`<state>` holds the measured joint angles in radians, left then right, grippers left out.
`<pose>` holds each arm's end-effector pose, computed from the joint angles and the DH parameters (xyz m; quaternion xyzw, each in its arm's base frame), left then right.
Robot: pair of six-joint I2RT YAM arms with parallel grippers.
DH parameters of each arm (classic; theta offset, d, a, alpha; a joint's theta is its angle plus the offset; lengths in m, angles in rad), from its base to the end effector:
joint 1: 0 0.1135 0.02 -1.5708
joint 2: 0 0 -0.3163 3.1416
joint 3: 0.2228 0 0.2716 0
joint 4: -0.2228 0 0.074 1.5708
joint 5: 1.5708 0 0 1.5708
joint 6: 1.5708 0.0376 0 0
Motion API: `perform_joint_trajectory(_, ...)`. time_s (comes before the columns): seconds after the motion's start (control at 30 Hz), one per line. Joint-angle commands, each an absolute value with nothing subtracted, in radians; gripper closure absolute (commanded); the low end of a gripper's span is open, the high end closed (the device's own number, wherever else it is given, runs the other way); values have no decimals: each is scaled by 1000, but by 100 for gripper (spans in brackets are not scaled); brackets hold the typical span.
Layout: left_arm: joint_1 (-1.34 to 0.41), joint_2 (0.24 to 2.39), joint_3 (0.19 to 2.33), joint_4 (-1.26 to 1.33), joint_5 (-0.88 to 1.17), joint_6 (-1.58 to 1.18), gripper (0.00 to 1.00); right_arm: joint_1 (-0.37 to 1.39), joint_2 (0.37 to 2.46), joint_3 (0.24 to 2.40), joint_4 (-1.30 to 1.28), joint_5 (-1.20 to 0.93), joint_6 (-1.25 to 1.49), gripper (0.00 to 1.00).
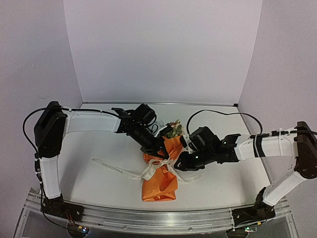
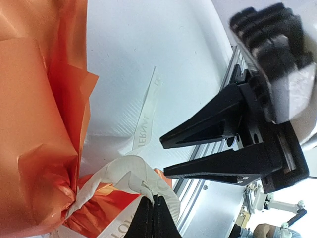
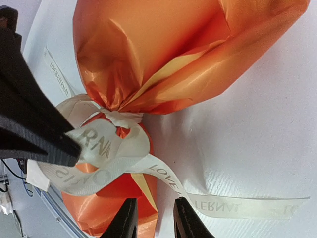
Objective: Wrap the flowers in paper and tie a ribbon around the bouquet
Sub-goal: Cross the half-tied ribbon over the folded bouquet.
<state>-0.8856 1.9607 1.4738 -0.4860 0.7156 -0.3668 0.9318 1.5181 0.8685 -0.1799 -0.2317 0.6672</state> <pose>0.2720 -0.3718 0.2505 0.3293 0.8387 -0.4329 0.0274 0.1870 0.2662 0.2354 -0.1636 0.9122 0.3331 0.1736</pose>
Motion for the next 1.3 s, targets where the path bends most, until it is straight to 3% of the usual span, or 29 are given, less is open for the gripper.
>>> perform_joint_trajectory(0.0,-872,1953,1511,-359,703,-530,100,931,1453,867,-251,-190,609,72)
perform_joint_trajectory(0.37,-816,1907,1404,-197,649,-739,100,930,1420,940,-390,-202,515,66)
perform_joint_trajectory(0.67,-817,1902,1372,-192,637,-730,100,959,1444,1046,-439,-333,391,55)
perform_joint_trajectory(0.83,-816,1896,1363,-211,622,-702,100,987,1493,1157,-594,-395,276,51)
perform_joint_trajectory(1.07,-816,1888,1322,-223,608,-631,100,989,1533,1234,-757,-344,115,45)
perform_joint_trajectory(1.27,-810,1876,1289,-198,628,-624,100,990,1576,1258,-752,-346,89,41)
